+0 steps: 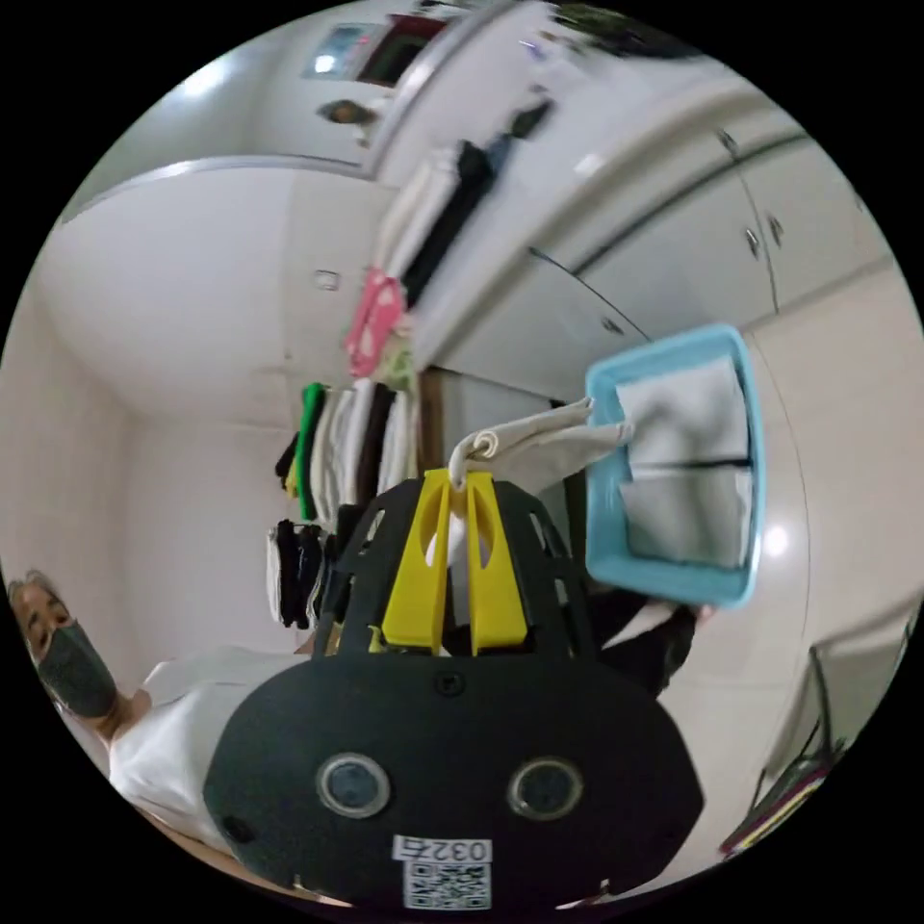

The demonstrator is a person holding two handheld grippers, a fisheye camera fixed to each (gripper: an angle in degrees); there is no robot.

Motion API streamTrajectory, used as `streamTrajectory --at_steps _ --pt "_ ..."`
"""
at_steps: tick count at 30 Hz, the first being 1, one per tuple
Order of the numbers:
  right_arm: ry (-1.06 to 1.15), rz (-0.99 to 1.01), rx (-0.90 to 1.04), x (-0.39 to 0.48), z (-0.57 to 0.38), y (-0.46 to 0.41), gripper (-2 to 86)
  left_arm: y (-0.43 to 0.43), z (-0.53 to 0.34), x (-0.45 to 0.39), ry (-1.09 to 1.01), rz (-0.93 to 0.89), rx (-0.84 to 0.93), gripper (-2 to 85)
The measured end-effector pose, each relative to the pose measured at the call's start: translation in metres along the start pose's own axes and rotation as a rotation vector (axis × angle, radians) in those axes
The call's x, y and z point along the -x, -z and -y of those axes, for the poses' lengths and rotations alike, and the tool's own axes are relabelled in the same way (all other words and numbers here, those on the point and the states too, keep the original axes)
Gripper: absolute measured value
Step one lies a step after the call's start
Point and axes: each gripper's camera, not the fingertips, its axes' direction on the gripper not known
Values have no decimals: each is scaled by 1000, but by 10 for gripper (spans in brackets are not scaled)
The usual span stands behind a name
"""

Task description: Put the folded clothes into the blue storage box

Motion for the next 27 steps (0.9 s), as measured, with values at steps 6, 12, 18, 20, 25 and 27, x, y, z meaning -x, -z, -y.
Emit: streamTrajectory --at_steps 6,12,18,20,25,27 --pt "-246 -14 -4 -97 -12 -29 8 -63 30 29 13 230 206 -2" --pt "-252 -62 -57 -115 -9 -32 26 -99 47 25 -94 388 243 35" --pt "-545 -196 128 -186 -38 -54 49 -131 34 116 121 575 423 60" --pt "-559 -193 109 -190 -52 -47 44 -125 17 121 115 546 388 45" --pt "-535 -191 78 -190 -60 -34 40 -118 -16 108 11 430 294 -3" --pt "-497 -165 58 -186 -54 -31 37 -116 -26 102 -12 405 240 -6"
